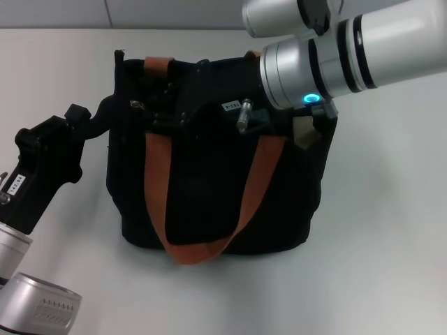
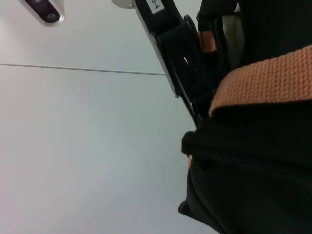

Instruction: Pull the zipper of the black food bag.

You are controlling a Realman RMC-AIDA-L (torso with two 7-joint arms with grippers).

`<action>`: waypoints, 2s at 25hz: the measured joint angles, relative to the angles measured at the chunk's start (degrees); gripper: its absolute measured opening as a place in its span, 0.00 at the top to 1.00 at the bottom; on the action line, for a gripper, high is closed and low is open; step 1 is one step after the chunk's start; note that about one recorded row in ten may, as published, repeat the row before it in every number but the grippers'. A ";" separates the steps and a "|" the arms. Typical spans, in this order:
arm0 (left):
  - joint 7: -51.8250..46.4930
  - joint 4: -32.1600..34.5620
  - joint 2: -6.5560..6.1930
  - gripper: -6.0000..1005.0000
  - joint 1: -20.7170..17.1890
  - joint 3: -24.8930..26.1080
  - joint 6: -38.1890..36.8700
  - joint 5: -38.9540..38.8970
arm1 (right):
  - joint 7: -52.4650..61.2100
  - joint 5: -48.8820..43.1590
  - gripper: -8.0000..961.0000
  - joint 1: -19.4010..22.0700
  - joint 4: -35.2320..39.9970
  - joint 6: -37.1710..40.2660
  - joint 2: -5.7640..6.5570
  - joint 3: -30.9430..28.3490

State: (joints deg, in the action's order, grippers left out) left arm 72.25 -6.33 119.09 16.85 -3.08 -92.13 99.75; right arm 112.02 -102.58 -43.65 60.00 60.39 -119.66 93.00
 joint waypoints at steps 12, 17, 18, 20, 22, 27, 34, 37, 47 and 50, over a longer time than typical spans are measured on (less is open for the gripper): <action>0.00 0.00 0.00 0.97 -0.12 -0.17 -0.27 0.01 | 1.31 0.00 0.93 -0.02 0.41 0.42 0.29 -0.22; 0.00 0.09 0.00 0.96 -0.27 -0.12 -0.27 0.01 | 1.31 -1.00 0.93 1.48 2.25 0.54 0.29 -0.40; -0.10 0.03 -0.02 0.96 -0.36 0.18 -0.39 -0.08 | 1.72 -2.02 0.93 2.10 3.58 0.72 0.29 -0.44; -0.24 -0.02 -0.03 0.96 -0.38 0.43 -0.53 -0.24 | 2.25 -2.95 0.93 2.36 4.32 0.90 0.28 -0.45; -0.62 -0.22 -0.04 0.96 -0.41 1.21 -0.90 -0.36 | 3.86 -5.31 0.94 2.71 5.66 1.44 0.22 -0.44; -1.13 -0.42 -0.01 0.96 -0.40 2.87 -1.04 -0.48 | 5.08 -7.45 0.95 3.56 7.31 1.99 0.11 -0.32; -4.72 -0.39 -0.12 0.96 -0.42 3.33 -3.05 -0.37 | 4.13 -7.46 0.99 5.77 10.28 2.05 0.07 -0.43; -4.73 -0.41 -0.08 0.96 -0.37 3.11 -3.21 -0.31 | 2.33 -8.06 0.97 6.30 11.95 2.79 0.06 -0.23; -4.75 -0.44 -0.07 0.96 -0.18 2.87 -3.19 -0.03 | -3.19 -11.06 0.80 8.10 16.65 3.48 -0.14 0.78; -4.75 -0.44 -0.09 0.96 -0.16 2.81 -3.21 0.02 | -4.28 -11.06 0.78 8.14 16.53 1.46 -0.14 1.69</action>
State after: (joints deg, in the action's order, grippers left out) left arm 67.49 -6.77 119.00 16.68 -0.28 -95.34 99.78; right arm 107.73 -113.65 -35.51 76.53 61.85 -119.80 94.69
